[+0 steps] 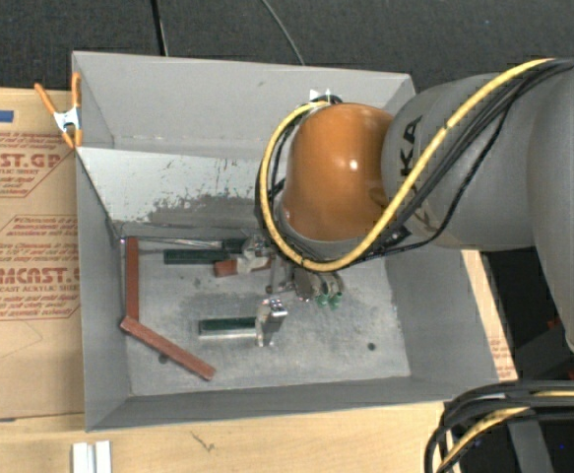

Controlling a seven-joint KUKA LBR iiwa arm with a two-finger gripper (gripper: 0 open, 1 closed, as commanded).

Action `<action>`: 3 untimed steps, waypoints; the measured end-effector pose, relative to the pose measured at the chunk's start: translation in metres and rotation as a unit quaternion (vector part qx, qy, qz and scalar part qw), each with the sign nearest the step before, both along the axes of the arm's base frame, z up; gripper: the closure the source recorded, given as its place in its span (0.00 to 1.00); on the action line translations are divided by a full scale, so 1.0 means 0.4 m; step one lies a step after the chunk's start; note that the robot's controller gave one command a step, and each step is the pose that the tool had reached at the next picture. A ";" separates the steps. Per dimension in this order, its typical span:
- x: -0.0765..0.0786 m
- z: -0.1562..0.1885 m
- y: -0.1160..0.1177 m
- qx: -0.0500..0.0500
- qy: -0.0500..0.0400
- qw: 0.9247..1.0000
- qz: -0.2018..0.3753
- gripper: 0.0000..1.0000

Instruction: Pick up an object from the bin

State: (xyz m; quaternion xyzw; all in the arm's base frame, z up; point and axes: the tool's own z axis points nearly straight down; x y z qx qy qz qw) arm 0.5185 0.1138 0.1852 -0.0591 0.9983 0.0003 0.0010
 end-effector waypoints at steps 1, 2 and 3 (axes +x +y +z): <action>0.000 0.000 0.000 0.000 0.000 1.000 0.000 0.00; -0.064 -0.275 -0.050 0.000 0.001 1.000 0.014 1.00; -0.066 -0.280 -0.050 0.000 0.001 1.000 0.014 0.00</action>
Offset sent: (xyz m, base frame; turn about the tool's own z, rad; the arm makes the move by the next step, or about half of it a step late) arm -0.0272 -0.0214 -0.1145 -0.0272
